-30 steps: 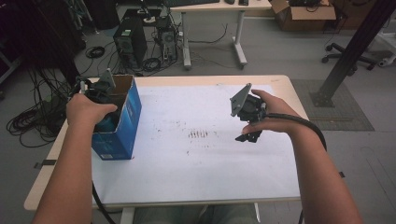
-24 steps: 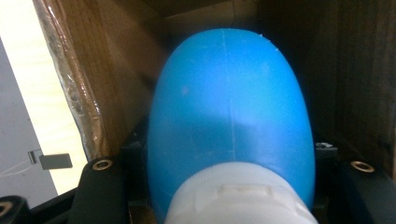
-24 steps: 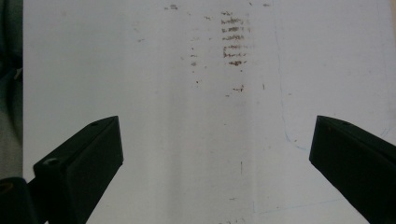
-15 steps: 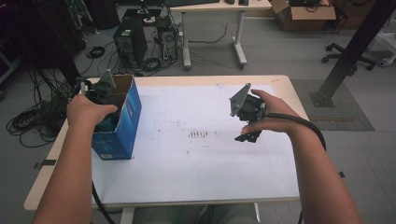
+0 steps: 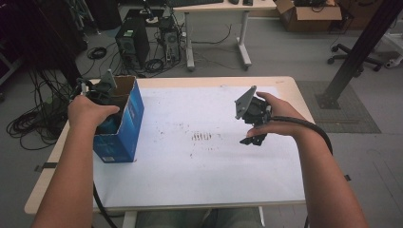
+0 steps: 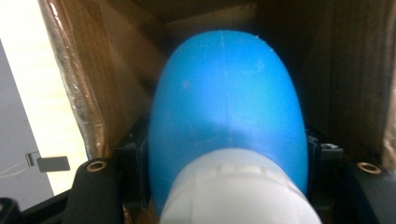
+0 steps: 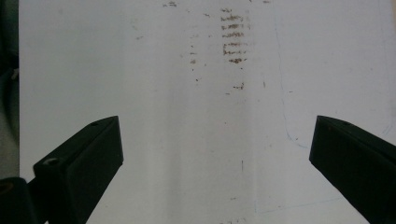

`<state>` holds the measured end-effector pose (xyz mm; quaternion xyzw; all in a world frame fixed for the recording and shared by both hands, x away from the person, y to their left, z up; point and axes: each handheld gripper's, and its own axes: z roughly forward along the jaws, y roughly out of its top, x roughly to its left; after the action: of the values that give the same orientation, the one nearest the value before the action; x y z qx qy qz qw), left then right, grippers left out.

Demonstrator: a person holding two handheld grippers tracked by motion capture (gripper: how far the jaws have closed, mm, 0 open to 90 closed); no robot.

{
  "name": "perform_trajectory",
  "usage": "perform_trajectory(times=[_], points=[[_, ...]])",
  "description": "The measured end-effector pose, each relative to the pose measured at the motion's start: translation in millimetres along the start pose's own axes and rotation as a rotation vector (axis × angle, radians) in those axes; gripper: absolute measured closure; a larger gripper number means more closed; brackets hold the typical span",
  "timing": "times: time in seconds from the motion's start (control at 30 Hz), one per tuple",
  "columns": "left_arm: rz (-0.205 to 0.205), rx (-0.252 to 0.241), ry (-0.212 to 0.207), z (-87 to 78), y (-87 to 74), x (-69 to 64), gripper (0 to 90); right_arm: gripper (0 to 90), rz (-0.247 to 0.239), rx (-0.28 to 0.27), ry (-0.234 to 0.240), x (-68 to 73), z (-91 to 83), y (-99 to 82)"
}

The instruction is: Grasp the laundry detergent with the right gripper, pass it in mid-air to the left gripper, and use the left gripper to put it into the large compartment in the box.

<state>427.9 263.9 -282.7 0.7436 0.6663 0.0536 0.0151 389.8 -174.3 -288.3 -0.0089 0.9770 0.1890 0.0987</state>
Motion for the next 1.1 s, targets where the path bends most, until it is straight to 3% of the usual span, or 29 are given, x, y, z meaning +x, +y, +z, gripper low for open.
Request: perform_trajectory(times=[0.53, 1.1], points=[[-0.001, -0.011, 0.019, -10.1, -1.0, -3.7, 32.0, 2.6, 0.003, -0.005, -0.003, 2.3, -1.1, -2.1], [-0.001, -0.052, 0.06, -35.8, -5.4, -7.8, 21.8, 2.6, 0.0, -0.018, -0.014, 5.4, -7.3, -3.0]])
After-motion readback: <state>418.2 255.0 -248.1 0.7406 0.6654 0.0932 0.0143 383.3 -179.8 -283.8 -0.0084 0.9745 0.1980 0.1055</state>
